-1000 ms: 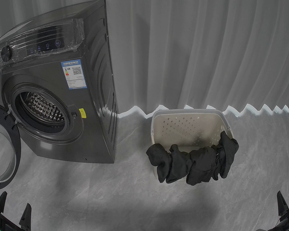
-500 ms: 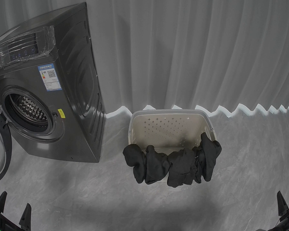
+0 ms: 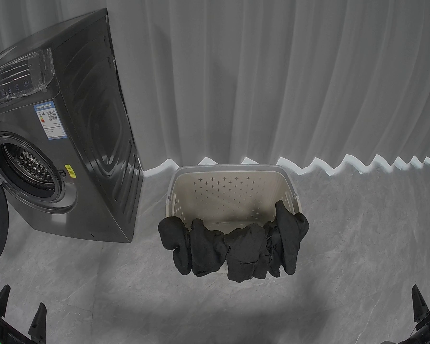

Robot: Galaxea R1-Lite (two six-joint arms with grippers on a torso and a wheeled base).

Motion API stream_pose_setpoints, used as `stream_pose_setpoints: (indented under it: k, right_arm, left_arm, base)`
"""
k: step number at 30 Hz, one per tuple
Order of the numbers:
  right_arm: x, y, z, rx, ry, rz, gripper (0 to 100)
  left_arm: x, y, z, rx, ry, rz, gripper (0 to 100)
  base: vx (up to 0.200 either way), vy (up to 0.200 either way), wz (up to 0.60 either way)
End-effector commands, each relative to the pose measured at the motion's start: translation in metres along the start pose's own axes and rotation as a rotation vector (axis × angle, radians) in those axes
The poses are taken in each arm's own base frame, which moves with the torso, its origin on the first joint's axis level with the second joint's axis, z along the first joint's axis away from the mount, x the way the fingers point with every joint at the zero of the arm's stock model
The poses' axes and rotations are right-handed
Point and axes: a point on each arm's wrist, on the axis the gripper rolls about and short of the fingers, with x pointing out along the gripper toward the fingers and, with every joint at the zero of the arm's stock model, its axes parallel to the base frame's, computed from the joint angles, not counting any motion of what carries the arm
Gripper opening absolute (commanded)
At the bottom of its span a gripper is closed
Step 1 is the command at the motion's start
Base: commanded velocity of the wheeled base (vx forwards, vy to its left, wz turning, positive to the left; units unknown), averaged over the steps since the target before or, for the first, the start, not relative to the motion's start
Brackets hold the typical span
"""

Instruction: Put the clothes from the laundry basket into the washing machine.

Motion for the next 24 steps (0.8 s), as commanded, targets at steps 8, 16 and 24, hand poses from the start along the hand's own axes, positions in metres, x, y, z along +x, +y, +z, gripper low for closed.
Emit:
stream_pose_setpoints:
  k: [8, 16, 24]
  right_arm:
    - [-0.014, 0.002, 0.067, -0.009, -0.081, 0.15, 100]
    - [0.052, 0.011, 0.058, -0.03, 0.344, 0.409, 100]
    - [0.139, 0.046, 0.052, -0.025, 0.511, 0.513, 100]
  left_arm:
    - [0.0, 0.0, -0.005, 0.0, -0.002, 0.002, 100]
    - [0.0, 0.0, -0.005, 0.004, -0.002, 0.003, 100]
    - [0.0, 0.0, -0.005, 0.002, -0.002, 0.003, 100]
  base:
    - [0.075, 0.0, 0.0]
    - [0.075, 0.0, 0.0]
    - [0.0, 0.0, 0.0]
